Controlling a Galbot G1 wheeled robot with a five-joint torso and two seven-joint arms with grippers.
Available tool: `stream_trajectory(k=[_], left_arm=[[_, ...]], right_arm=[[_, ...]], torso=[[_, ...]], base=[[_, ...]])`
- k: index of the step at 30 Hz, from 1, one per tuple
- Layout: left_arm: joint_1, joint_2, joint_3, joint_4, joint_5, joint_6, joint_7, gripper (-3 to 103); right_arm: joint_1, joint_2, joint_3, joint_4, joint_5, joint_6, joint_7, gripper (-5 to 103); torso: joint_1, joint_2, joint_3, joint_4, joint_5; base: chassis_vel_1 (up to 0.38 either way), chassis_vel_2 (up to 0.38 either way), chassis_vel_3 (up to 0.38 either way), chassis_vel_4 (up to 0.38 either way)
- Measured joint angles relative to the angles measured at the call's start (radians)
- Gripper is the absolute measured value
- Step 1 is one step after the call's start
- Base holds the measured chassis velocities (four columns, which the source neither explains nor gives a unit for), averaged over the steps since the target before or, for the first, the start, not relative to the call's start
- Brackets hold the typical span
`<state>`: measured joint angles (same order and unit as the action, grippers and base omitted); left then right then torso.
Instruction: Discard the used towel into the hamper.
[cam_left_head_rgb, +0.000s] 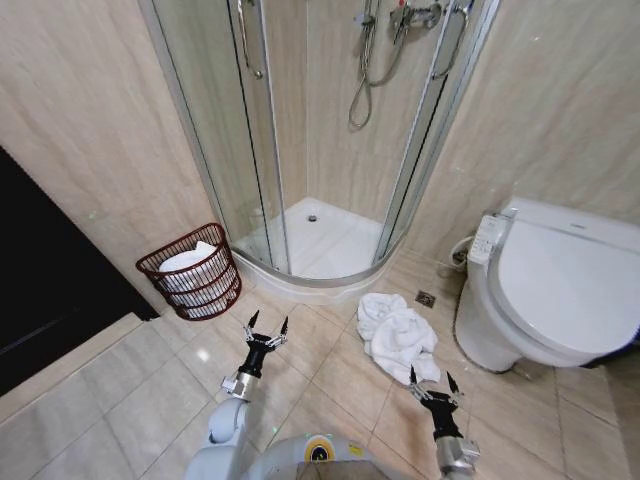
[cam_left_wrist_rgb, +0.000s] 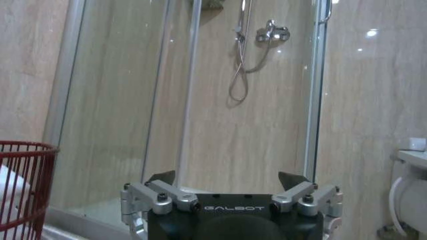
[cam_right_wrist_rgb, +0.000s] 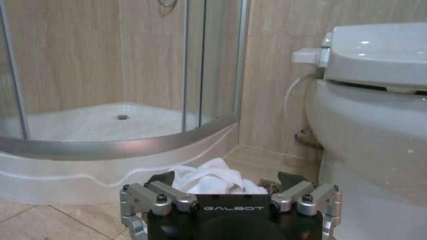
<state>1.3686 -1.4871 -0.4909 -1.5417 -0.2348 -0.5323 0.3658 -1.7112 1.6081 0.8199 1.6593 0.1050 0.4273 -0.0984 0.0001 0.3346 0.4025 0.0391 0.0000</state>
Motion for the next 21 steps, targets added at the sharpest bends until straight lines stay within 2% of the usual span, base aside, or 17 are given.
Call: stream_trajectory(k=[21], left_arm=[[0.001,-0.011,-0.004,-0.005,0.01,-0.017,-0.017,100]], right_arm=[[-0.006,0.0,0.0,0.0,0.0,0.014,0.0,100]], torso=[[0.0,-0.011,-0.011,0.0001,0.0]], base=[[0.0,0.0,0.0,0.0]])
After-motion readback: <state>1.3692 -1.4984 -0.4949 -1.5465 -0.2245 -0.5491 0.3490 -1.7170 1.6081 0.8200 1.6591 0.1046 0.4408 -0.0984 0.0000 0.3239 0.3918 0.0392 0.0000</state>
